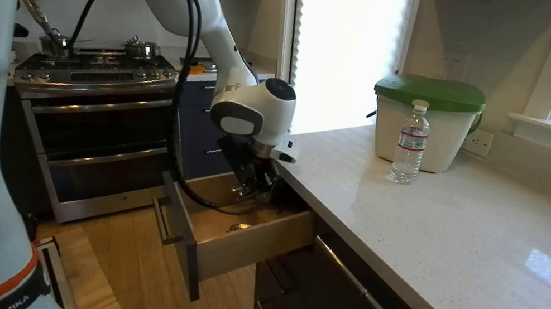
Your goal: Transfer the scooper to the counter
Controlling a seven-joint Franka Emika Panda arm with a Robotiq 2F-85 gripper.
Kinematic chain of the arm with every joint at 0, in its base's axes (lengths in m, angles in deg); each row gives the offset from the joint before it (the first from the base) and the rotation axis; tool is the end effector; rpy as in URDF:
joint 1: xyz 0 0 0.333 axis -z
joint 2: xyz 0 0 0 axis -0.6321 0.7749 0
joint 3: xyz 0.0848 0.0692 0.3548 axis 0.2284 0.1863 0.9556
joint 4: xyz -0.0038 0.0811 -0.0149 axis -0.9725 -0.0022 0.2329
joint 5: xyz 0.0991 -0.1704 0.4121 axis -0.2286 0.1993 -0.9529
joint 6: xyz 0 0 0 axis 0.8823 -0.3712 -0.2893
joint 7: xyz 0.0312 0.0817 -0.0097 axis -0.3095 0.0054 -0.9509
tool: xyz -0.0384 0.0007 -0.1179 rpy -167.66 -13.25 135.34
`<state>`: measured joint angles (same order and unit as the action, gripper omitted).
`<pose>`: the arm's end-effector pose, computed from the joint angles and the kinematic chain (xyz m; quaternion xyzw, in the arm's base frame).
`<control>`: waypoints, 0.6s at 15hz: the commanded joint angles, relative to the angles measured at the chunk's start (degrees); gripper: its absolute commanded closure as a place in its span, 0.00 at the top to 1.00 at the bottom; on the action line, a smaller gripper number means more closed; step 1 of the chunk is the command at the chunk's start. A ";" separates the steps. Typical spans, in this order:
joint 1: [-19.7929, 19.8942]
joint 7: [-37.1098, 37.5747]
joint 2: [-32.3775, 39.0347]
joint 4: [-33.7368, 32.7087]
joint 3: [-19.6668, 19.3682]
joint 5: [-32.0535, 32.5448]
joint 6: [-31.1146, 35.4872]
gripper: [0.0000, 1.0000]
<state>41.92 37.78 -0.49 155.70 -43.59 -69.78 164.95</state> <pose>0.5674 0.0448 0.1947 -0.9758 0.0513 -0.0620 0.2033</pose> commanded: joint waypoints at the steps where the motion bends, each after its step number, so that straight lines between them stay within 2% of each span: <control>1: 1.16 -3.78 1.59 -1.08 1.49 -3.72 1.41 0.48; 6: 1.26 -7.82 2.35 -1.87 1.48 -7.21 2.35 0.35; 8: 1.24 -8.91 2.60 -2.21 1.38 -8.32 2.37 0.26; 9: 1.22 -9.42 2.73 -2.33 1.31 -8.69 2.41 0.14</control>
<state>42.35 31.24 0.94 154.16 -43.06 -75.85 166.10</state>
